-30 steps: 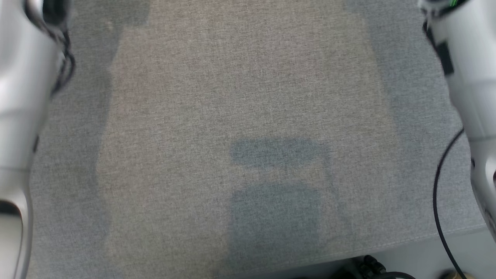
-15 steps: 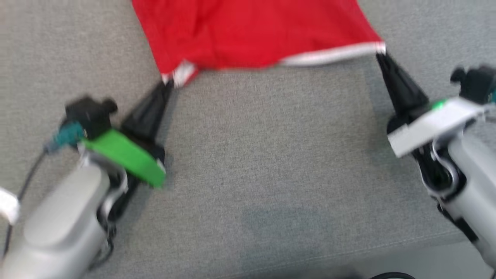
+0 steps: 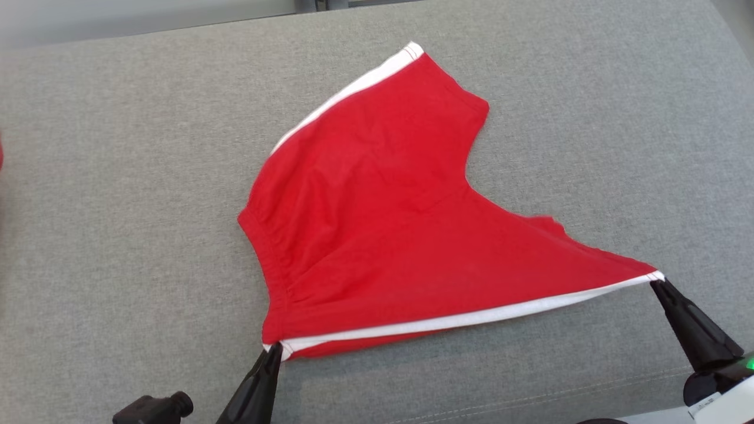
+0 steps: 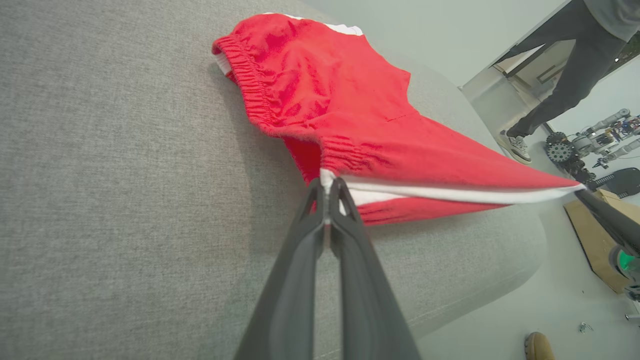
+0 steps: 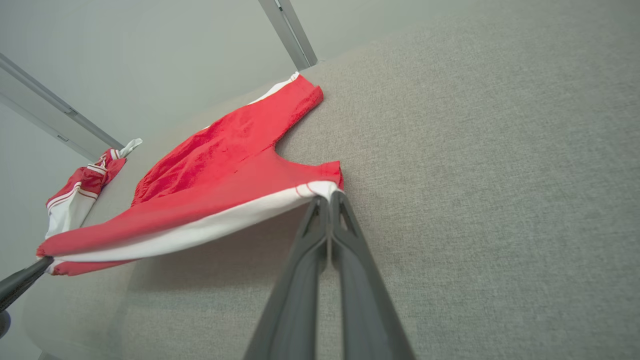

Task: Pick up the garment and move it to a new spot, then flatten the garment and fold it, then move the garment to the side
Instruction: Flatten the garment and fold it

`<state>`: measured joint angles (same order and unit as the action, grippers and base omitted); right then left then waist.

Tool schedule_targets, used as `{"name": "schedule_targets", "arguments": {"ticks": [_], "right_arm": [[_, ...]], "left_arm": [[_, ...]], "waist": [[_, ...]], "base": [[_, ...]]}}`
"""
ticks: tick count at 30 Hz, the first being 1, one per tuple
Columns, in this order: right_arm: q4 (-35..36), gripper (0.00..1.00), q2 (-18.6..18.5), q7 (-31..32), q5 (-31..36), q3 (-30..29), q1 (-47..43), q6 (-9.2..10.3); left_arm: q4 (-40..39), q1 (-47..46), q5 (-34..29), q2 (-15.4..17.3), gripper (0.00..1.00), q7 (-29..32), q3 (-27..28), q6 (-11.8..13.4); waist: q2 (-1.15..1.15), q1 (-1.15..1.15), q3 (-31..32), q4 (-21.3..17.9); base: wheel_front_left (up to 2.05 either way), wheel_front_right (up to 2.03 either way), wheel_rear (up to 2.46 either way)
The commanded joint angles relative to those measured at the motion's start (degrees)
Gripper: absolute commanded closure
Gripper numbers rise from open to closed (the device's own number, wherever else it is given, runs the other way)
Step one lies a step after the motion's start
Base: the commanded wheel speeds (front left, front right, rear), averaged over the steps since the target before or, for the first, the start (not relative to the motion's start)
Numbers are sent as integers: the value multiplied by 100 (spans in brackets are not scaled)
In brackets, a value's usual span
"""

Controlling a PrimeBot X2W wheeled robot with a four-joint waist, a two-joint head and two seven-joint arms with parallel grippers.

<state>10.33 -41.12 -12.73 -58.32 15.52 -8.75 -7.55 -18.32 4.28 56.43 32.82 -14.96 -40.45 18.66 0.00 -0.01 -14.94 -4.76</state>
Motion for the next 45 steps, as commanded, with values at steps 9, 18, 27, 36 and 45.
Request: {"name": "schedule_targets", "arguments": {"ticks": [9, 18, 27, 36, 45], "right_arm": [[667, 100, 491, 1605, 209, -654, 1634, 9], [-970, 100, 861, 3033, 275, -192, 4881, 7], [-2623, 100, 1079, 3301, 625, 311, 6187, 7], [-3606, 100, 1002, 3165, 722, 460, 6908, 7], [-4195, 100, 934, 3341, 811, 643, 7283, 7]], "left_arm": [[-253, -1419, -10, 33, 100, 714, 270, -161], [738, -3461, 226, -784, 100, 1378, 474, -229], [2040, -4252, 14, -1448, 100, 1189, 289, -387], [2538, -4446, 80, -1918, 100, 925, 258, -516], [2773, -4521, 163, -2047, 100, 896, 216, -707]], "waist": [[0, 1, -1200, 391], [0, 1, -2079, 1083], [0, 1, -2133, 1650], [0, 1, -2115, 1978], [0, 1, -2144, 2007]], "base": [[0, 0, 0], [0, 0, 0], [0, 0, 0], [0, 0, 0], [0, 0, 0]]}}
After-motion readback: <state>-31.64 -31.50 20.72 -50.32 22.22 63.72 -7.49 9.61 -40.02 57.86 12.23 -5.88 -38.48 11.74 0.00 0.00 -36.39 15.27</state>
